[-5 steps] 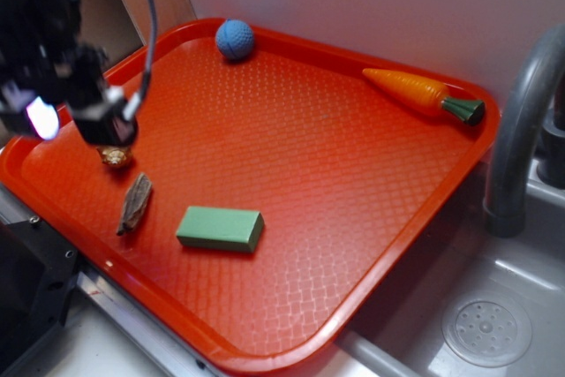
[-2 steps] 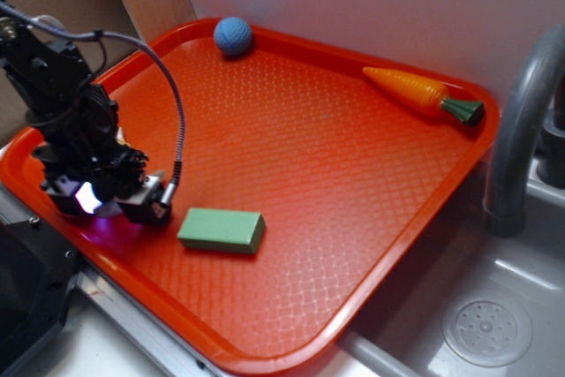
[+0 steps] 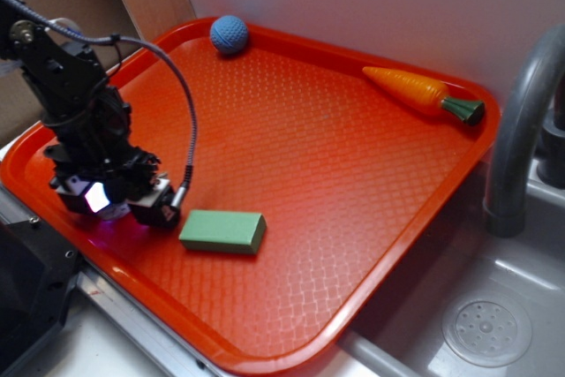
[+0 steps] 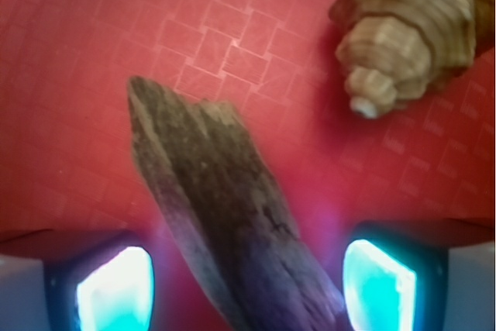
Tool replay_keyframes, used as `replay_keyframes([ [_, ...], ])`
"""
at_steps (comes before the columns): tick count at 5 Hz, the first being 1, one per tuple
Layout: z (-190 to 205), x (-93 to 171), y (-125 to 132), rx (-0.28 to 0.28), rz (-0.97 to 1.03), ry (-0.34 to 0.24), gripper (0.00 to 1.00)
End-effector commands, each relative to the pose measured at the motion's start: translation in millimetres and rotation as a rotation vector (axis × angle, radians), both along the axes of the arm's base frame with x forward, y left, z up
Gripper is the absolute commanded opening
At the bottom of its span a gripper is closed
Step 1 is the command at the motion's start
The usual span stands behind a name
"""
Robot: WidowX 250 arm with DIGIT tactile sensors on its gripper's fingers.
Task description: Grab the wood chip.
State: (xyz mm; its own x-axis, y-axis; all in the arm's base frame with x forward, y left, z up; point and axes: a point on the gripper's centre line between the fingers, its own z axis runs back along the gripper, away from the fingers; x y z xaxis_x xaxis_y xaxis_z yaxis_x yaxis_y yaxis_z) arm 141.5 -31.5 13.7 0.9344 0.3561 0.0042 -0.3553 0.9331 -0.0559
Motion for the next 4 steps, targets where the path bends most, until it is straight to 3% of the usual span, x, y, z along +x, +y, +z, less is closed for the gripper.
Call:
replay_keyframes([
  [1, -5.4, 5.3, 2.1, -0.022, -0.046, 0.033, 0.00],
  [2, -2.5, 6.1, 3.7, -0.026, -0.054, 0.028, 0.00],
  [3, 42.2, 8.0, 14.2, -0.004, -0.185, -0.048, 0.00],
  [4, 91.6, 23.1, 24.6, -0.040, -0.296, -0.192, 0.00],
])
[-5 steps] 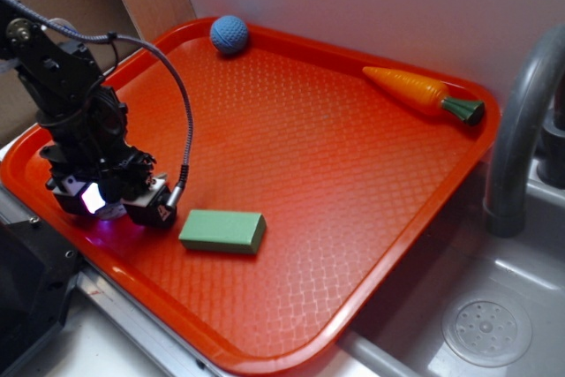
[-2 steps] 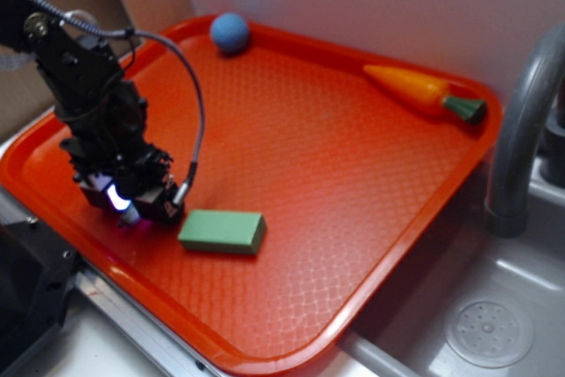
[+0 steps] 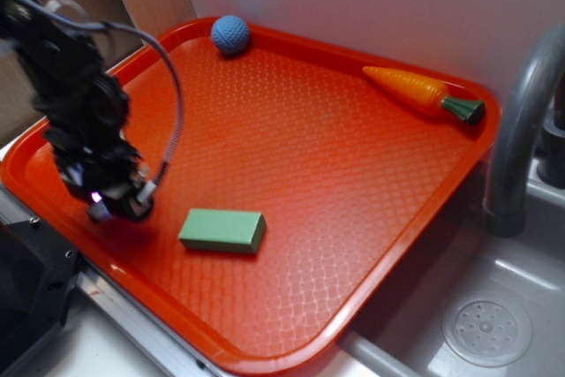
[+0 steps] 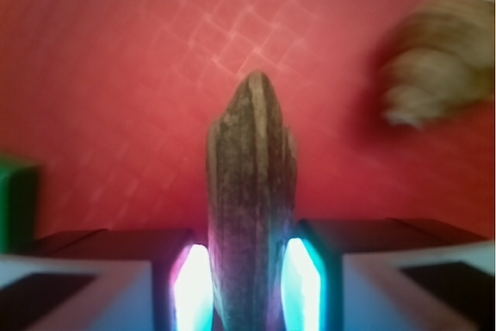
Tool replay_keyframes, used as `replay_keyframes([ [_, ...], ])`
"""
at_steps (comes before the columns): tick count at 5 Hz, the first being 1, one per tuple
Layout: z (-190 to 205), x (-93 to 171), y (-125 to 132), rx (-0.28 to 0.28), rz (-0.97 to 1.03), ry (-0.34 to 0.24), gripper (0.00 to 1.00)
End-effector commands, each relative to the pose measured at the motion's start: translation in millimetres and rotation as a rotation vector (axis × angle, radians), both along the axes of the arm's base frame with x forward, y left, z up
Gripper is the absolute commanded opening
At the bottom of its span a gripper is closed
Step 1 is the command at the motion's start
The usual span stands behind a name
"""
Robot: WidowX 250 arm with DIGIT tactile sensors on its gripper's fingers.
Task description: Grab the wood chip.
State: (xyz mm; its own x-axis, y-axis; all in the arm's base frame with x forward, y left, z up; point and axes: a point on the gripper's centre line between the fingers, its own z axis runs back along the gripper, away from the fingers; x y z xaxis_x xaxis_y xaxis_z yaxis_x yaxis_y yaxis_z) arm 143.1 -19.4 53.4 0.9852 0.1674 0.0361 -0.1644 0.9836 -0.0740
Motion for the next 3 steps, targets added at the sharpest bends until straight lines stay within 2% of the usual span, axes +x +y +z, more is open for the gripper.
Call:
replay_keyframes([
  [1, 103.5, 44.2, 6.7, 0.002, -0.084, -0.210, 0.00],
  [2, 152.3, 52.7, -0.4, 0.072, -0.064, -0.170, 0.00],
  [3, 181.4, 49.5, -7.5, 0.124, -0.054, -0.131, 0.00],
])
